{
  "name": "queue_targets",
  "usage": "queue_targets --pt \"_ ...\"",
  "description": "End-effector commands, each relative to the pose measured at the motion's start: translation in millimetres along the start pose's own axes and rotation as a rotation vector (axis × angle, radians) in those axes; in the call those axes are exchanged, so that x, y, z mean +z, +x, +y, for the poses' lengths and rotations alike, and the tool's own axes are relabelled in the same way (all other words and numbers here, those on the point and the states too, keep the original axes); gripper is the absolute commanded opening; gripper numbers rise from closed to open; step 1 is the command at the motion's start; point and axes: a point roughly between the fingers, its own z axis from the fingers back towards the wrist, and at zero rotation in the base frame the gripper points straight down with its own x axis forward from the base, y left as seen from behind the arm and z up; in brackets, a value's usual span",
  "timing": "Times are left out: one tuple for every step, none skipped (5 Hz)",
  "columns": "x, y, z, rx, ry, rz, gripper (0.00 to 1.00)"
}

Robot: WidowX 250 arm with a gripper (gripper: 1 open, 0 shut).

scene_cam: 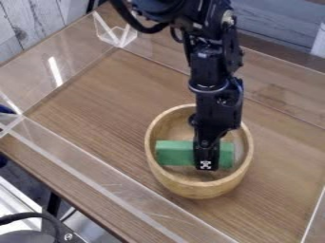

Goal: Put the green block in the brown bowl

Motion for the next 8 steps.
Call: queue_targets --pt "10.8 4.8 9.5 0.003 0.036 -0.027 0.0" --pt "10.2 4.4 10.5 0.006 0.033 -0.026 0.0" --pt "9.7 4.1 11.5 0.008 0.03 -0.026 0.0" --pt "9.3 3.8 12.4 0.011 0.028 -0.025 0.0" --pt "9.1 3.7 13.3 0.013 0.026 -0.025 0.0" --pt "8.7 3.6 14.2 0.014 0.024 -0.025 0.0" --pt "8.0 3.8 15.1 0.019 0.025 -0.025 0.0" --pt "7.3 4.0 16.1 0.024 0.026 -0.025 0.0"
